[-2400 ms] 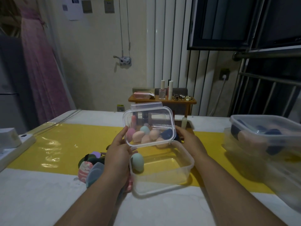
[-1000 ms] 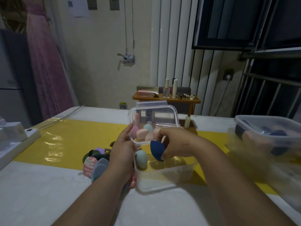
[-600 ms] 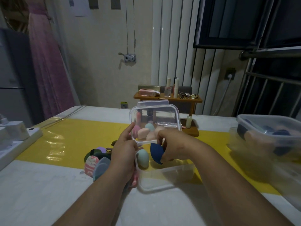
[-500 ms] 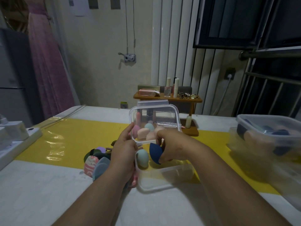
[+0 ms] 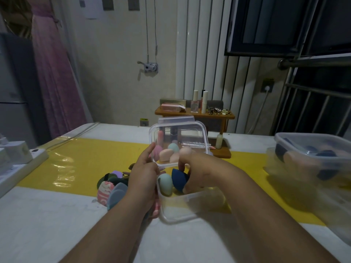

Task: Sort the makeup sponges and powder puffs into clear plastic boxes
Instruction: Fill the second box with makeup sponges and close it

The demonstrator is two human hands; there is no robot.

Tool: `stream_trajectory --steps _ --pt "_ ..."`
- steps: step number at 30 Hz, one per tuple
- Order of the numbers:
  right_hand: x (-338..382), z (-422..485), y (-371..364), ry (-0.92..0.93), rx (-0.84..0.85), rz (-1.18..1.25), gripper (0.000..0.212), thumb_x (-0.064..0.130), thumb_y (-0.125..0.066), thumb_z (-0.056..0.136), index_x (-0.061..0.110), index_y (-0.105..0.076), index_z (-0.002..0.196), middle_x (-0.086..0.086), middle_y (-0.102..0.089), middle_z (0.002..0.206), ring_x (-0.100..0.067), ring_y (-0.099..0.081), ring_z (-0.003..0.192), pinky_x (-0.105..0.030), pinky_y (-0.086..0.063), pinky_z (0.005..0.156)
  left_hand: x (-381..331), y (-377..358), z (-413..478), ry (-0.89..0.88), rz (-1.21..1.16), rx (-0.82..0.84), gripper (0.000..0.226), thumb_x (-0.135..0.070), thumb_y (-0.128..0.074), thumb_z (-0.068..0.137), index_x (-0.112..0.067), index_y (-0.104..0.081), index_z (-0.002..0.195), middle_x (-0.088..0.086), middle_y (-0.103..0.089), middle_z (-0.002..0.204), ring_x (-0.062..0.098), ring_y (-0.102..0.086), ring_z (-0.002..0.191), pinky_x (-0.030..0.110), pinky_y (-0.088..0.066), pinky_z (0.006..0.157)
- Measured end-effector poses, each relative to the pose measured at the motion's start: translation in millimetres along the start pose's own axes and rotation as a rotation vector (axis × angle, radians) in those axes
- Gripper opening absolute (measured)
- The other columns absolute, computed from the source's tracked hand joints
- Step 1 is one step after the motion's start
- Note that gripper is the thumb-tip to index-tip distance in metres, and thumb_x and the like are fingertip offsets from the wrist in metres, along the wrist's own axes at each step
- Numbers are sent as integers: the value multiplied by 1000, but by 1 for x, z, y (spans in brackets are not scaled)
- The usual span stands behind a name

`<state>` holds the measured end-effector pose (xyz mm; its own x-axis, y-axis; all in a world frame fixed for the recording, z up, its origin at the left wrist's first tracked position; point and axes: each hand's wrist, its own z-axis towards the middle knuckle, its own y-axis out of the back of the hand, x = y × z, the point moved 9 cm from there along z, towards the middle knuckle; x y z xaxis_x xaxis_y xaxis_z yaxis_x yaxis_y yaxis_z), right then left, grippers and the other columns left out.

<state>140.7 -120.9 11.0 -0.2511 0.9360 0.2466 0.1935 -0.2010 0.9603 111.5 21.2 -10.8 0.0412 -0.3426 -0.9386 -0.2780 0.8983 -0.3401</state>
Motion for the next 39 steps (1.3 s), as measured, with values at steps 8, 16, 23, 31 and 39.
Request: stream_trajectory --steps 8,16,23,31,39 --pt "2 -1 9 13 -7 -5 48 20 -84 74 34 -61 113 3 -63 118 -24 -58 109 -46 -49 97 3 1 1 21 45 26 71 14 -36 87 -37 -58 132 5 -58 134 25 -66 96 24 -54 51" --pt "-20 -4 48 16 -350 282 22 10 -60 91 32 -63 94 5 -62 104 -14 -58 96 -29 -52 80 3 2 3 -9 80 22 68 12 -39 88 -41 -61 124 -4 -65 117 21 -66 92 25 -52 56" --pt "-82 -4 57 -212 -663 447 18 8 -54 95 18 -66 104 -4 -64 104 -19 -55 89 -27 -42 66 1 2 1 -12 108 14 66 11 -40 90 -40 -59 127 -11 -63 108 16 -64 90 20 -50 52" --pt "-116 14 15 -294 -413 473 37 23 -67 91 28 -63 128 5 -63 127 -22 -58 113 -30 -46 85 1 2 1 -3 96 14 65 10 -39 92 -37 -57 133 -1 -61 128 19 -64 97 22 -52 55" --pt "-110 20 -4 -182 -253 655 30 12 -57 96 12 -64 125 -12 -64 128 -31 -58 119 -43 -44 106 -3 -1 -1 -22 124 13 63 9 -39 93 -34 -56 134 -23 -54 93 10 -60 87 14 -48 46"
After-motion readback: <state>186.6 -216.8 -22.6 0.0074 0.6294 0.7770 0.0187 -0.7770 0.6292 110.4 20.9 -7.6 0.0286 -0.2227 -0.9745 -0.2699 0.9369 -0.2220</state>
